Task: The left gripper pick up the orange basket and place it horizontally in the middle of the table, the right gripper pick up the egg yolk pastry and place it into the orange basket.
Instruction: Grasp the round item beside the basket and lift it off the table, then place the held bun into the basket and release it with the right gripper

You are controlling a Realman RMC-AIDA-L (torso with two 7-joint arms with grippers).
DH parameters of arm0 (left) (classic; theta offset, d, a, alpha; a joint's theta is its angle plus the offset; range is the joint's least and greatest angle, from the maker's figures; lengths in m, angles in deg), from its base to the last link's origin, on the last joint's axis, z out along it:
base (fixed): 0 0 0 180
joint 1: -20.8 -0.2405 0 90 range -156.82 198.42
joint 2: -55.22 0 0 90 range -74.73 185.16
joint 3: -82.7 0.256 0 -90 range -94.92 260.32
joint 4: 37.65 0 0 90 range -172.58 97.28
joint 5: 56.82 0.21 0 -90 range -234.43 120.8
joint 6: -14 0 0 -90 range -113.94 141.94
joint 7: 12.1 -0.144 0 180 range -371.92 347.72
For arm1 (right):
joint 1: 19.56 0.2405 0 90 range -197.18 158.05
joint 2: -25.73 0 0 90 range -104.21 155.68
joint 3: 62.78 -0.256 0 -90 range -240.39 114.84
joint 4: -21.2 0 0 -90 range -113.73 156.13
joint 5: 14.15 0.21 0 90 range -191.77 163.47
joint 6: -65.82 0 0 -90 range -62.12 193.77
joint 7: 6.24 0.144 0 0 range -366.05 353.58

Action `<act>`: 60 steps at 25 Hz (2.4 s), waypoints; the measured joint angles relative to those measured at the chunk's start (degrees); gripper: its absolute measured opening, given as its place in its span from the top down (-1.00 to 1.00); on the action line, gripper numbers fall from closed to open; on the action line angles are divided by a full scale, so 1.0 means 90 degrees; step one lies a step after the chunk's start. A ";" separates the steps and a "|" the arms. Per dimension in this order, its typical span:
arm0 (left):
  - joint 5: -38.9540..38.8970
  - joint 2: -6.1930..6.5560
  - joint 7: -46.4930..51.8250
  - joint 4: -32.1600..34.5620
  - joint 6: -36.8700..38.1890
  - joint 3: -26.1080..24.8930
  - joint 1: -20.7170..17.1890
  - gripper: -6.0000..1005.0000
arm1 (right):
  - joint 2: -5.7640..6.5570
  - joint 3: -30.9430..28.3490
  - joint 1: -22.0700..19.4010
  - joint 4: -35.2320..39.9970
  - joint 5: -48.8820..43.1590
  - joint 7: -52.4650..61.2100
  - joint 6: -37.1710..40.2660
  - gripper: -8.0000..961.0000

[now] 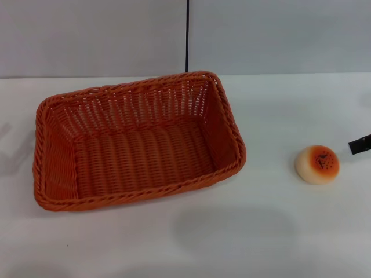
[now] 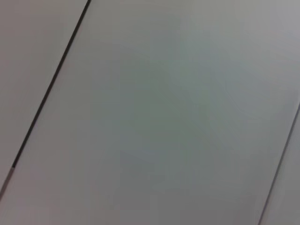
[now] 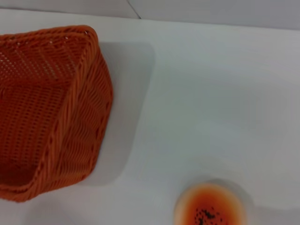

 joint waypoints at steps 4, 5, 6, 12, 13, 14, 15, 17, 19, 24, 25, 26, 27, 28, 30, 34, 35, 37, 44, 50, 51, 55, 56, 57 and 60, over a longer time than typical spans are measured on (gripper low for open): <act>0.0001 0.0002 -0.0001 -0.0004 0.0051 0.0004 0.0012 -0.40 | -0.0013 0.0066 0.0115 -0.0592 -0.0006 -0.0051 -0.0467 0.18; 0.0002 0.0003 -0.0002 -0.0004 0.0055 0.0014 0.0017 -0.40 | -0.0014 0.0099 0.0149 -0.0746 -0.0007 -0.0074 -0.0608 0.18; 0.0002 0.0003 -0.0002 -0.0004 0.0055 0.0014 0.0017 -0.40 | -0.0014 0.0099 0.0149 -0.0746 -0.0007 -0.0074 -0.0608 0.18; 0.0002 0.0015 0.0027 0.0031 0.0066 0.0039 0.0047 -0.40 | -0.0017 0.0442 0.0380 -0.1623 -0.0003 -0.0112 -0.1352 0.17; 0.0002 0.0015 0.0027 0.0031 0.0066 0.0039 0.0047 -0.40 | -0.0017 0.0442 0.0380 -0.1623 -0.0003 -0.0112 -0.1352 0.18; 0.0003 0.0015 0.0035 0.0042 0.0068 0.0040 0.0051 -0.40 | -0.0019 0.0474 0.0408 -0.1721 -0.0013 -0.0110 -0.1411 0.19; 0.0002 0.0016 0.0036 0.0045 0.0074 0.0041 0.0055 -0.40 | -0.0026 0.0519 0.0442 -0.1882 -0.0022 -0.0109 -0.1575 0.20; 0.0002 0.0017 0.0036 0.0046 0.0074 0.0041 0.0055 -0.40 | -0.0047 0.0536 0.0452 -0.1963 -0.0021 -0.0108 -0.1717 0.22; 0.0002 0.0018 0.0035 0.0046 0.0076 0.0041 0.0057 -0.40 | -0.0067 0.0538 0.0455 -0.1983 -0.0021 -0.0108 -0.1769 0.23; 0.0025 0.0022 0.0039 0.0047 0.0080 0.0045 0.0085 -0.40 | -0.0121 0.0579 0.0459 -0.2011 0.0004 -0.0117 -0.1985 0.28; 0.0031 0.0022 0.0043 0.0047 0.0081 0.0047 0.0093 -0.40 | -0.0125 0.0640 0.0460 -0.2017 0.0013 -0.0124 -0.2035 0.28; 0.0031 0.0022 0.0044 0.0047 0.0081 0.0048 0.0095 -0.40 | -0.0125 0.0640 0.0460 -0.2017 0.0013 -0.0124 -0.2035 0.29; 0.0031 0.0022 0.0045 0.0045 0.0081 0.0048 0.0095 -0.40 | -0.0128 0.0665 0.0461 -0.2019 0.0017 -0.0127 -0.2052 0.30; 0.0031 0.0022 0.0045 0.0045 0.0081 0.0048 0.0095 -0.40 | -0.0131 0.0683 0.0462 -0.2020 0.0018 -0.0127 -0.2060 0.31; 0.0038 0.0022 0.0047 0.0023 0.0081 0.0050 0.0086 -0.40 | -0.0132 0.0693 0.0462 -0.2022 0.0025 -0.0156 -0.2063 0.38; 0.0046 0.0022 0.0062 0.0006 0.0082 0.0051 0.0069 -0.40 | -0.0132 0.0691 0.0457 -0.2007 0.0029 -0.0178 -0.2064 0.64; 0.0047 0.0022 0.0067 0.0005 0.0086 0.0050 0.0057 -0.40 | -0.0132 0.0684 0.0444 -0.1958 0.0032 -0.0178 -0.2034 0.70; 0.0050 0.0022 0.0096 0.0002 0.0088 0.0051 0.0042 -0.40 | -0.0132 0.0654 0.0419 -0.1836 0.0036 -0.0179 -0.1930 0.80; 0.0052 0.0014 0.0140 -0.0005 0.0131 0.0050 0.0038 -0.40 | -0.0159 0.0614 0.0181 -0.0710 0.0523 -0.0119 -0.1098 0.86; 0.0051 0.0003 0.0152 -0.0069 0.0192 0.0051 0.0088 -0.40 | -0.0187 0.0611 0.0005 0.0617 0.1491 -0.0055 -0.0288 0.90; 0.0049 0.0006 0.0153 -0.0094 0.0211 0.0050 0.0092 -0.40 | -0.0180 0.0612 0.0005 0.0756 0.1680 -0.0052 -0.0200 0.90; 0.0029 0.0011 0.0156 -0.0116 0.0261 0.0050 0.0096 -0.40 | -0.0074 0.0696 0.0210 0.0819 0.2550 -0.0120 -0.0011 0.91; 0.0029 0.0011 0.0156 -0.0116 0.0261 0.0050 0.0096 -0.40 | -0.0074 0.0696 0.0210 0.0819 0.2550 -0.0120 -0.0011 0.91; 0.0017 0.0007 0.0166 -0.0126 0.0288 0.0049 0.0096 -0.40 | -0.0074 0.0737 0.0269 0.0750 0.2674 -0.0169 -0.0005 0.91; 0.0006 0.0006 0.0171 -0.0162 0.0315 0.0037 0.0107 -0.40 | -0.0181 0.0903 0.0660 0.0370 0.2902 -0.0480 -0.0027 0.92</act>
